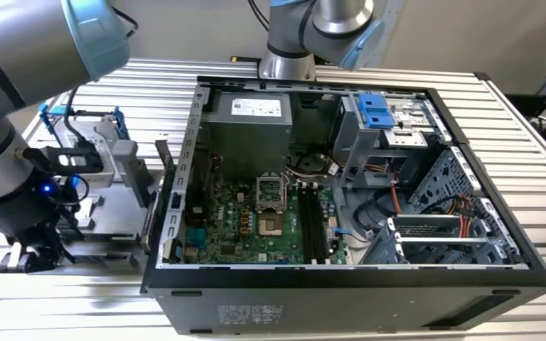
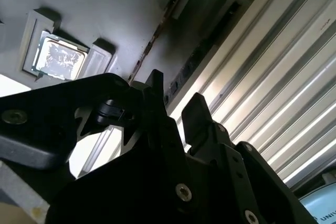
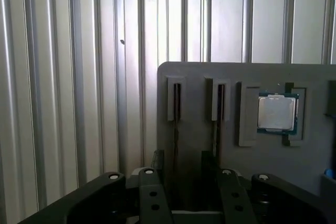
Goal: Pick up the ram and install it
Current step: 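Pick up the ram and move it above insertion slot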
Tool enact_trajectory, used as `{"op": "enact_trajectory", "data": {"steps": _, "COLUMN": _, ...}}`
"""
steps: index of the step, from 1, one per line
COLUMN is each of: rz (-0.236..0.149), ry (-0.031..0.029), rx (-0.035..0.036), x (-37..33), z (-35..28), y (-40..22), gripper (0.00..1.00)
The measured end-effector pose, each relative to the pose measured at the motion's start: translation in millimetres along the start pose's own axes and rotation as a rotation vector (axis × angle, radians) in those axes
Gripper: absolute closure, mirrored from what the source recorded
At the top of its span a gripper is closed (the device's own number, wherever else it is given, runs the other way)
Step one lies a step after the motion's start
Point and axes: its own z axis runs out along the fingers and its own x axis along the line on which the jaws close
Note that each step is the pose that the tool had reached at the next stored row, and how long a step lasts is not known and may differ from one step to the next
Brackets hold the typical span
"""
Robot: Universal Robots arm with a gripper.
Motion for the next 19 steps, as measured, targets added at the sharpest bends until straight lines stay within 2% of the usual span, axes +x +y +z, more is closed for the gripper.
{"op": "enact_trajectory", "data": {"steps": 4, "rz": 0.000, "ry": 0.0001, "rx": -0.0001, "x": 0.2, "z": 7.0, "y": 0.1, "gripper": 0.00}}
{"op": "enact_trajectory", "data": {"steps": 9, "rz": 0.000, "ry": 0.0001, "rx": -0.0001, "x": 0.4, "z": 12.5, "y": 0.1, "gripper": 0.00}}
{"op": "enact_trajectory", "data": {"steps": 17, "rz": 0.000, "ry": 0.0002, "rx": -0.0001, "x": 0.5, "z": 14.1, "y": 0.1, "gripper": 0.00}}
{"op": "enact_trajectory", "data": {"steps": 18, "rz": 0.000, "ry": 0.0001, "rx": -0.0001, "x": 0.4, "z": 14.2, "y": 0.1, "gripper": 1.00}}
{"op": "enact_trajectory", "data": {"steps": 19, "rz": 0.000, "ry": 0.0001, "rx": -0.0001, "x": 0.4, "z": 14.3, "y": 0.1, "gripper": 1.00}}
